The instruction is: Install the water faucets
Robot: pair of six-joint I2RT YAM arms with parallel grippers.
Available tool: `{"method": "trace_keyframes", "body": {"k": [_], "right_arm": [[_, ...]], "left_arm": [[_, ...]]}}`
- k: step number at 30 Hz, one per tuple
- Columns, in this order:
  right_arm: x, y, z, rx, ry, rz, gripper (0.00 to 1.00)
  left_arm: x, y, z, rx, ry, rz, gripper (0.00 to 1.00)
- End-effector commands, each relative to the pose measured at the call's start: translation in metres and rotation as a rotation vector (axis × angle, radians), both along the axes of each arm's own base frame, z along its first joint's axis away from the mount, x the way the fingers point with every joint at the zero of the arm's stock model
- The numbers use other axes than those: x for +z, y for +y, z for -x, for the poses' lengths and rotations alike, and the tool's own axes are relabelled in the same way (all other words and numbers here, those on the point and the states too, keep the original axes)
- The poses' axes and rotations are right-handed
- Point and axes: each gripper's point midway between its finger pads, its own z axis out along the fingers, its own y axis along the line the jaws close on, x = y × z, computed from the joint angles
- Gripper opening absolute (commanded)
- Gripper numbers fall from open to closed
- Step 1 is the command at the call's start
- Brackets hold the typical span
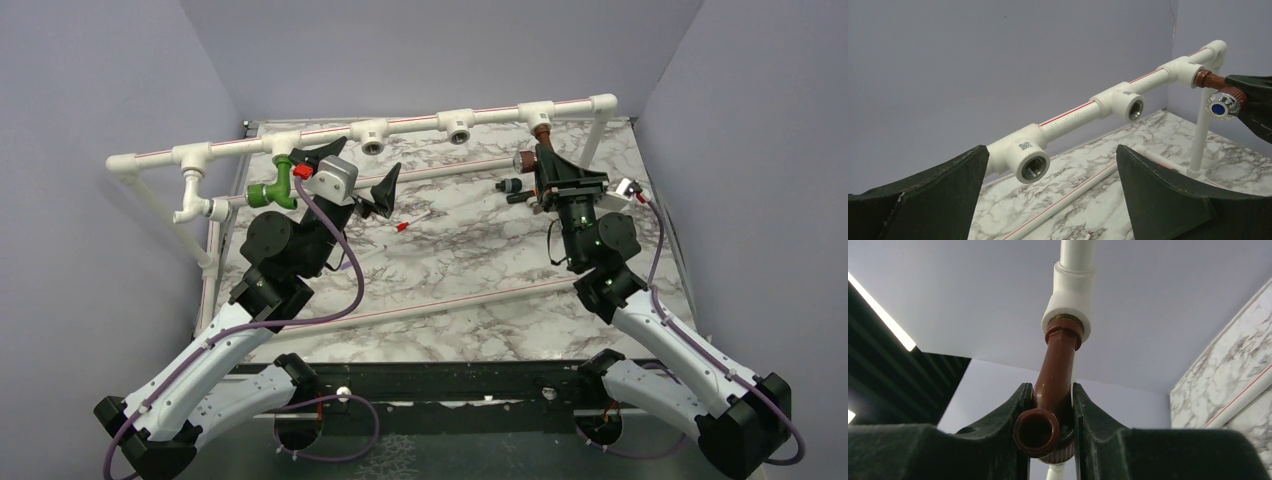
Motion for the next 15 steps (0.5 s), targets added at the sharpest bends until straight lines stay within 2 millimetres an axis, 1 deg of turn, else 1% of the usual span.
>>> {"method": "trace_keyframes", "body": {"k": [1,4,8,9,10,13,15], "right_arm": [[0.029,0.033,0.027,0.260,-0.040,-0.228,0.00],[0.027,0.031,0.027,0.259,-0.016,-0.254,0.00],[0.028,0.031,0.025,0.243,0.020,-0.224,0.01],[0.027,0.030,0.025,0.238,0.024,-0.217,0.02],[0.027,0.029,0.024,0.231,0.022,-0.209,0.08],[0.019,0.024,0.022,0.190,0.047,-0.177,0.30],[0.015,0.019,0.021,0.159,0.051,-0.153,0.42]], "left_arm": [[0.006,0.002,0.002,0.004,-0.017,0.021,0.99],[0.006,0.003,0.002,0.008,-0.018,0.021,0.99],[0.005,0.002,0.001,0.007,-0.015,0.019,0.99],[0.004,0.002,0.001,0.008,-0.015,0.018,0.99],[0.004,0.002,0.000,0.008,-0.015,0.018,0.99],[0.004,0.002,0.001,0.007,-0.014,0.017,0.99],[0.003,0.002,0.000,0.008,-0.014,0.017,0.99]]}}
